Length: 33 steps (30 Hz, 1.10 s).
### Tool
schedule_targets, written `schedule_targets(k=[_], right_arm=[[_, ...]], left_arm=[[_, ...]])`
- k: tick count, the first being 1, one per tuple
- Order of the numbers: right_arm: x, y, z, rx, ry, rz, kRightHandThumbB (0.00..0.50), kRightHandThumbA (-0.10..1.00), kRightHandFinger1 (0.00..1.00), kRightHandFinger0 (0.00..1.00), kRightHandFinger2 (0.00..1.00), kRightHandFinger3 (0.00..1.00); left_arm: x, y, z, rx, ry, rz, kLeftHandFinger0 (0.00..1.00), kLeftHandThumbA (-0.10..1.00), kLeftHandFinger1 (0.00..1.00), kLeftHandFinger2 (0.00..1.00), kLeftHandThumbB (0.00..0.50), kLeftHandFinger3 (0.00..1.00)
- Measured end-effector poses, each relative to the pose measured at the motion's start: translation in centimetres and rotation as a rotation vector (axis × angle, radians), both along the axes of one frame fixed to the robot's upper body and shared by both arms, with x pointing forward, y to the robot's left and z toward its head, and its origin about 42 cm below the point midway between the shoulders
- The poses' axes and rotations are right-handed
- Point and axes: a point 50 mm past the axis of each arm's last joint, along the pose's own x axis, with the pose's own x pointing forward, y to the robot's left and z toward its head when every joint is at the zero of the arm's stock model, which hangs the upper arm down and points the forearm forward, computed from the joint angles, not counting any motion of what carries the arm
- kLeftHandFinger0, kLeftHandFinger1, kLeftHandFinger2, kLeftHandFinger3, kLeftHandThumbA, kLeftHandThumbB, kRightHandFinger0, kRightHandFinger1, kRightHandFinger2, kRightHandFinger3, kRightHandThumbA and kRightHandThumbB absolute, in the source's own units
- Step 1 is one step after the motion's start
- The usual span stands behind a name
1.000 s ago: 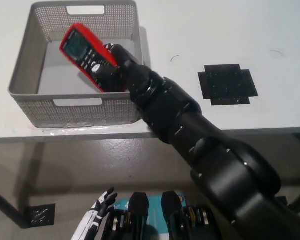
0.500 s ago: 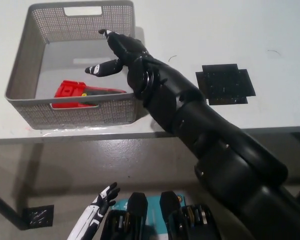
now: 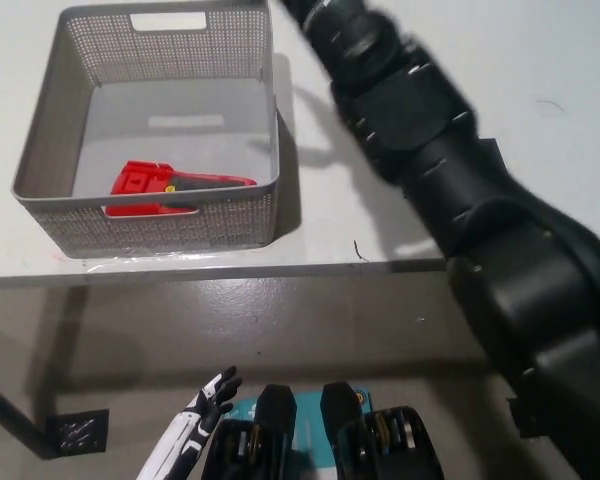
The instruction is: Use the right hand to pick up a multimeter on the right side and put it into a container on the left side
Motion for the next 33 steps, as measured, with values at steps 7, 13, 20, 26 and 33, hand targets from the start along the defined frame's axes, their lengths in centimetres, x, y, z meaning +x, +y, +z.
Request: schedule_targets(k=[7,13,20,26,33], right_arm=[[-1.0,-3.5,-1.1,0.123,-0.043,0.018,0.402,1.0,1.0,1.0,1.0,1.0],[-3.0,-7.4,-7.5,0.194,0.007,-0.004,0.483,1.0,1.0,1.0,1.0,1.0],[-8.1,-13.9,-18.2,0.226,0.109,-0.096,0.489,1.0,1.0,1.0,1.0,1.0],[-16.0,-19.0,-26.7,0.229,0.217,-0.177,0.499,1.0,1.0,1.0,1.0,1.0],[-28.7,-23.2,-33.1,0.238,0.339,-0.235,0.415,1.0,1.0,1.0,1.0,1.0]], left_arm=[[-0.1,0.0,-0.3,0.0,0.01,0.002,1.0,1.0,1.0,1.0,0.483,1.0],[-0.2,0.1,-0.6,0.0,0.025,0.005,1.0,1.0,1.0,1.0,0.5,1.0],[-0.9,0.1,-1.6,-0.001,0.061,0.013,1.0,1.0,1.0,1.0,0.487,1.0],[-1.5,0.1,-2.4,-0.005,0.094,0.021,1.0,1.0,1.0,1.0,0.488,1.0],[-1.9,0.3,-2.9,-0.014,0.111,0.047,1.0,1.0,1.0,1.0,0.486,1.0]])
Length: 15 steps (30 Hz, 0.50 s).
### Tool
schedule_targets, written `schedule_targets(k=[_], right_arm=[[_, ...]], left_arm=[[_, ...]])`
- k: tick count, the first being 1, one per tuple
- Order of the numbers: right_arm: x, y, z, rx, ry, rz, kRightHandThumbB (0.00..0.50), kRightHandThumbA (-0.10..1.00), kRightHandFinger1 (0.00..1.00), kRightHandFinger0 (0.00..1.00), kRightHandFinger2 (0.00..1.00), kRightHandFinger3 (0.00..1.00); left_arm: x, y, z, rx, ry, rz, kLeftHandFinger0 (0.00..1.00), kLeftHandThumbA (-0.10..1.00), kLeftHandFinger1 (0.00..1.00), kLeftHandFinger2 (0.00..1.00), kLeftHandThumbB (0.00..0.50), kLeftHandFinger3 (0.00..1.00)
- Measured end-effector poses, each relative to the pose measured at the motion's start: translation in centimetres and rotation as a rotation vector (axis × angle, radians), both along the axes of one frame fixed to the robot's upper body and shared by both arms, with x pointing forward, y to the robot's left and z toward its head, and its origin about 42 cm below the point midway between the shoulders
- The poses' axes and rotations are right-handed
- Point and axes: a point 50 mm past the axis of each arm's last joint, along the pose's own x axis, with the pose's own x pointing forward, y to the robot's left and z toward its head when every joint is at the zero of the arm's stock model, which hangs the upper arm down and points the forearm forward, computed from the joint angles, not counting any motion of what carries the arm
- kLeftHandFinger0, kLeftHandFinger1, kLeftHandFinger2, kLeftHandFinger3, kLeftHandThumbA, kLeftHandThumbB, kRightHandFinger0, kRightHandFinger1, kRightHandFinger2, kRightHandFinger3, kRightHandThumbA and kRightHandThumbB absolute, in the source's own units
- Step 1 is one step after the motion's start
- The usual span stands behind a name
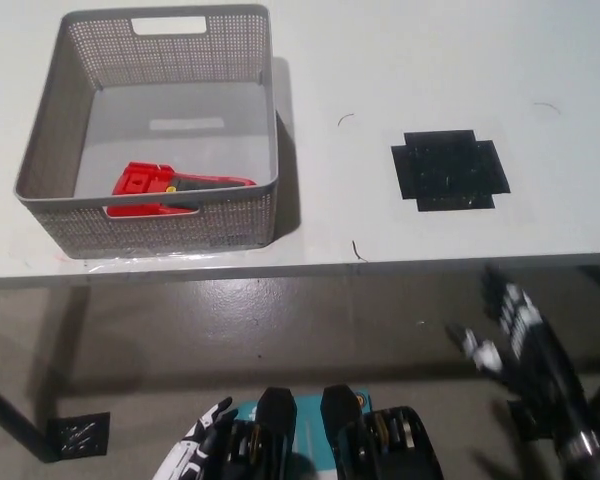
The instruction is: Use the right hand to pick up a multimeter on the right side and put it into a container on the left side
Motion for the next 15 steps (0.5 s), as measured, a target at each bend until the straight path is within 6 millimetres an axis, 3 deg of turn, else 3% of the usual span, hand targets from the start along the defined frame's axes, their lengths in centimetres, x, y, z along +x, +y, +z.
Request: schedule_targets(k=[2,3,4,7,9,15], right_arm=[[-3.2,-0.8,-0.9,0.009,0.015,0.003,0.405,1.0,1.0,1.0,1.0,1.0],[-4.6,-1.2,-1.6,0.011,0.038,0.003,0.437,1.0,1.0,1.0,1.0,1.0],[-5.6,-1.6,-2.2,0.012,0.055,0.004,0.437,1.0,1.0,1.0,1.0,1.0],[-9.0,-2.4,-3.7,0.047,0.107,0.024,0.411,1.0,1.0,1.0,1.0,1.0],[-9.6,-2.5,-4.2,0.066,0.115,0.04,0.406,1.0,1.0,1.0,1.0,1.0],[-8.4,-2.2,-5.0,0.091,0.086,0.09,0.372,1.0,1.0,1.0,1.0,1.0]], left_arm=[[0.0,0.2,0.0,-0.005,-0.001,0.016,1.0,1.0,1.0,1.0,0.484,1.0],[-0.1,0.2,-0.1,-0.007,0.0,0.021,1.0,1.0,1.0,1.0,0.477,1.0],[-0.1,0.3,-0.2,-0.009,0.001,0.026,1.0,1.0,1.0,1.0,0.476,1.0],[-0.2,0.2,-0.4,-0.024,-0.003,0.049,1.0,1.0,1.0,1.0,0.468,1.0],[-0.2,0.2,-0.4,-0.032,-0.004,0.063,1.0,1.0,1.0,1.0,0.5,1.0],[0.5,0.3,0.4,-0.043,-0.038,0.084,1.0,1.0,1.0,1.0,0.484,1.0]])
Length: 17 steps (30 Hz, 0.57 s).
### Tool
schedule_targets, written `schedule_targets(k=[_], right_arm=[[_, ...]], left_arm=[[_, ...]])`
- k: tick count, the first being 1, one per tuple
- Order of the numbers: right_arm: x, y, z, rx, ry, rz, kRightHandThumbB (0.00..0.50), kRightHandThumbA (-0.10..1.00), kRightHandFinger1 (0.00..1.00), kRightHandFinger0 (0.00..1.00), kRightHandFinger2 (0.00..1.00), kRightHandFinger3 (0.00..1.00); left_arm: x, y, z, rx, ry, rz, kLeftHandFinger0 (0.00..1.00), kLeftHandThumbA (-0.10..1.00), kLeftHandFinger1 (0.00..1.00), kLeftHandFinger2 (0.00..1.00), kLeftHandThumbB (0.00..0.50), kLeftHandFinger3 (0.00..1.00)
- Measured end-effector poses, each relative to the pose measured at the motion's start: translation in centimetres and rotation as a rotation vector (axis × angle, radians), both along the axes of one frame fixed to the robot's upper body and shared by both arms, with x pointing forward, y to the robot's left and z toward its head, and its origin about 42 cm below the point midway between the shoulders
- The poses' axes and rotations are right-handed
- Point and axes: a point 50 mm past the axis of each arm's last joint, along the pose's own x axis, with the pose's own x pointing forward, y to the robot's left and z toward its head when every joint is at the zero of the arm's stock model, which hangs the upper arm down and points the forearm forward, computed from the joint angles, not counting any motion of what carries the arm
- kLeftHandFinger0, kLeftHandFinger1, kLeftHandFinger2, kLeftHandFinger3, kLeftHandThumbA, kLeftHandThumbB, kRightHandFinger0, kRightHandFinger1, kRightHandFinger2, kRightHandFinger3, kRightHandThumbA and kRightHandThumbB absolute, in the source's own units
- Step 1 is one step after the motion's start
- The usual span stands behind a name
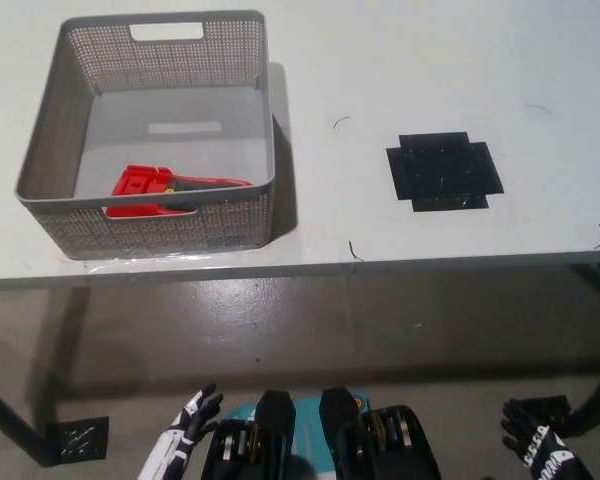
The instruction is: Use the right hand to pick up a multimeter on the right side and put it into a container on the left side
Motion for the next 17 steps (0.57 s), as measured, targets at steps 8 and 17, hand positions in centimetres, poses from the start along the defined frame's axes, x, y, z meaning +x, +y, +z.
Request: schedule_targets(k=[8,17], right_arm=[[0.9,-0.4,-0.7,0.021,0.001,0.017,0.39,1.0,1.0,1.0,1.0,1.0],[1.4,-0.7,-0.9,0.021,0.008,0.031,0.367,1.0,1.0,1.0,1.0,1.0]], left_arm=[[1.4,0.5,1.0,0.001,-0.034,0.016,1.0,1.0,1.0,1.0,0.445,1.0],[3.2,1.5,2.2,0.005,-0.037,0.047,1.0,1.0,1.0,1.0,0.367,1.0]])
